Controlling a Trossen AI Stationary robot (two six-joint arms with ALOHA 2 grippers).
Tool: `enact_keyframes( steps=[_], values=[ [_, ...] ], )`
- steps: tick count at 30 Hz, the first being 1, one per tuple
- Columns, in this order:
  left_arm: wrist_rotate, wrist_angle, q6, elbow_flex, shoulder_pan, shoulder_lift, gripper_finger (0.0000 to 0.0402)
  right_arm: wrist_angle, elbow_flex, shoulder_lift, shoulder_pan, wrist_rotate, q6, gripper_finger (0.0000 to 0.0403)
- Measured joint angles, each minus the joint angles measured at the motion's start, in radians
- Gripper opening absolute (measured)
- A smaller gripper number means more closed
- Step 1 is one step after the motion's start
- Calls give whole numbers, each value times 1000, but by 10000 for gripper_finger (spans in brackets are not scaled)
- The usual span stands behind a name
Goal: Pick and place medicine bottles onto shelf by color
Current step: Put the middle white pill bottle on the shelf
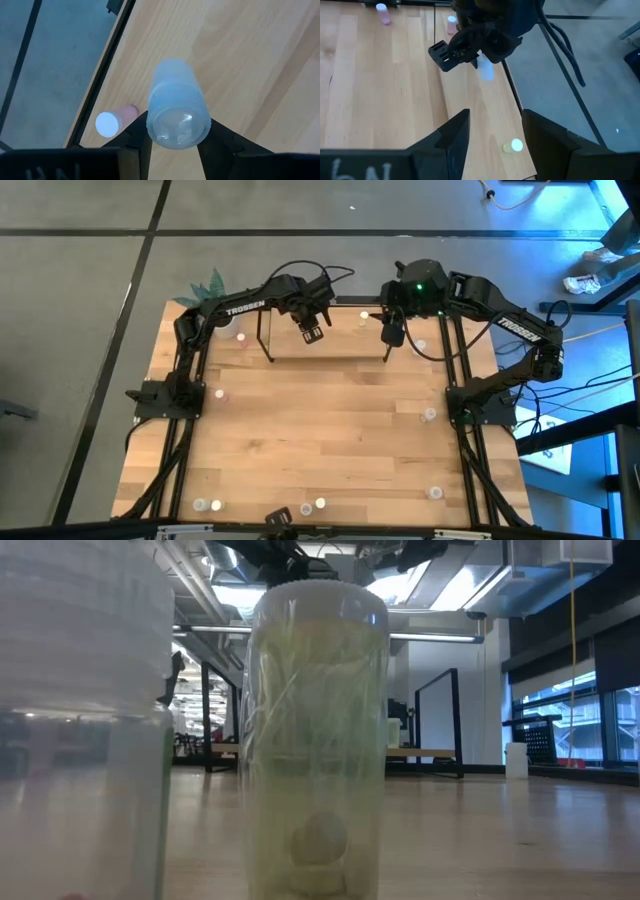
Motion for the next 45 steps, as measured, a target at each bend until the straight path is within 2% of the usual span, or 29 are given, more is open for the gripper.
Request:
enact_keyframes(
  steps=[18, 35, 45],
  values=[
    [28, 27, 2, 0, -3, 0, 116, 0, 0, 0, 0, -2, -3, 182],
    [15, -33, 234, 0, -21, 65, 116, 2, 0, 0, 0, -2, -3, 182],
    [-11, -43, 263, 0, -31, 98, 116, 6, 0, 0, 0, -2, -3, 182]
  ],
)
